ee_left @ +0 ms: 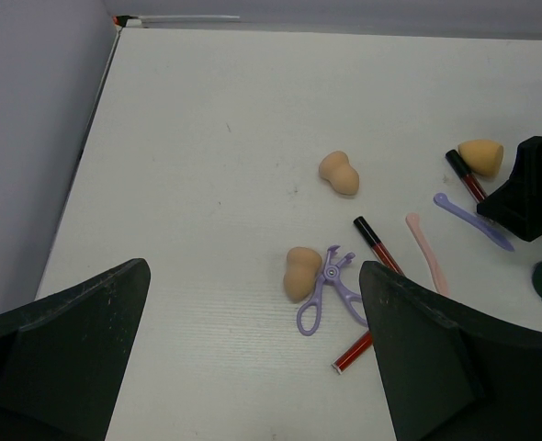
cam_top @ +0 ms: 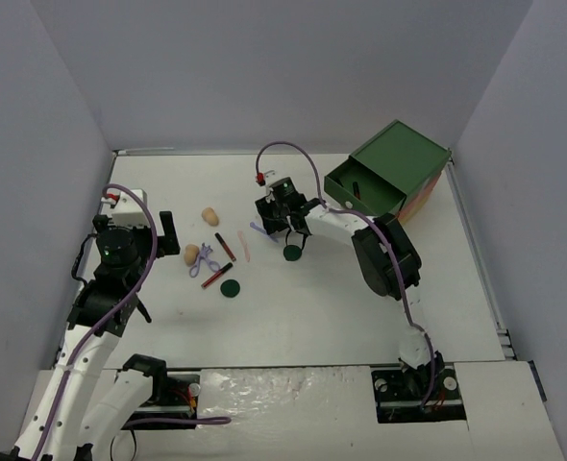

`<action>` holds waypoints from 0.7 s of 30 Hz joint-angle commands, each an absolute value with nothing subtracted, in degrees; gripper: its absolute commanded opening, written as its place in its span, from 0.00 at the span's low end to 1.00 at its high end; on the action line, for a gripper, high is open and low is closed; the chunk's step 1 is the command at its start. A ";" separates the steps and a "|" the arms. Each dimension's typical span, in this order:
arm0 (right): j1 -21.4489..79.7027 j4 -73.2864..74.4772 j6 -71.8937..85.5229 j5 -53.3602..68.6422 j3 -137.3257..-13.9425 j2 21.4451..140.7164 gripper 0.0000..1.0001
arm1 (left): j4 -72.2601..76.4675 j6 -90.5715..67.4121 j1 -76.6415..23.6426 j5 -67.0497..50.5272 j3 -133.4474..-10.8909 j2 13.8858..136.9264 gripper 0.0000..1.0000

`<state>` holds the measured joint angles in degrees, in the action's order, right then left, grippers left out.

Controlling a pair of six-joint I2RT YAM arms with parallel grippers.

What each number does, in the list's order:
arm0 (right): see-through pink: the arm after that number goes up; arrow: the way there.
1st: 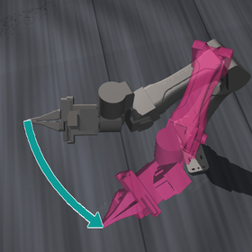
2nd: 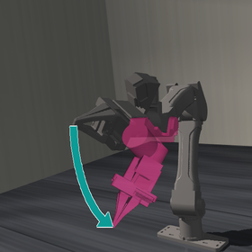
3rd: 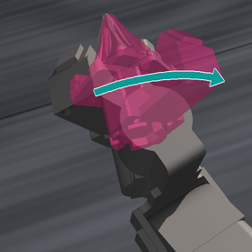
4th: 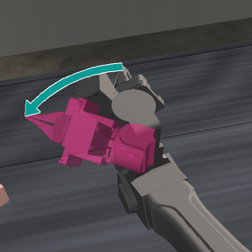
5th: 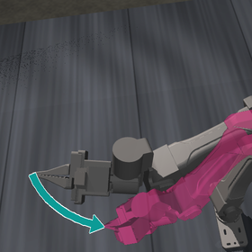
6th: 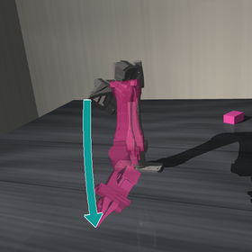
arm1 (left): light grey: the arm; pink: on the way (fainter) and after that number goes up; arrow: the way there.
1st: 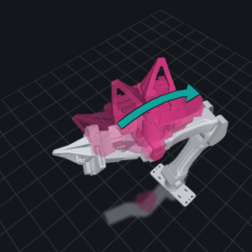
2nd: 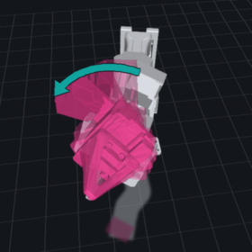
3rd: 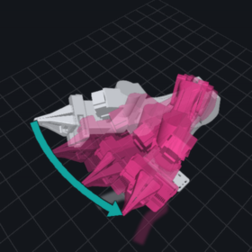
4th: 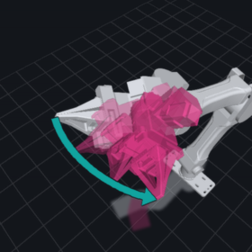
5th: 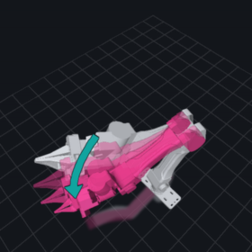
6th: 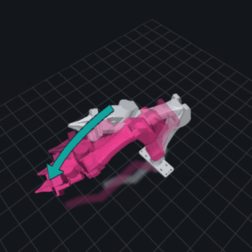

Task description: Organize the makeup

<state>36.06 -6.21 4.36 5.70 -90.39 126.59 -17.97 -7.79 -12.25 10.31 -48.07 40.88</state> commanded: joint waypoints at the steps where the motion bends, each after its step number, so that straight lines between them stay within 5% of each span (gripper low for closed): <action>1: 35.95 -12.39 4.31 5.51 -91.35 126.97 0.43 | -15.82 -8.44 -11.72 9.61 -50.98 41.40 0.97; 10: 36.78 -13.25 3.32 4.42 -91.85 130.60 0.33 | -15.98 -8.44 -11.69 9.58 -50.98 41.57 0.97; 16: 38.07 -13.27 2.74 4.92 -91.58 129.78 0.07 | -16.00 -8.44 -11.69 9.58 -51.01 41.57 0.97; 21: 40.16 -12.03 1.32 4.88 -91.70 123.36 0.00 | -16.00 -8.44 -11.69 9.70 -50.98 41.54 0.97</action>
<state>37.65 -13.07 2.87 4.72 -90.56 129.96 -18.03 -7.81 -12.25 10.07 -48.07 41.25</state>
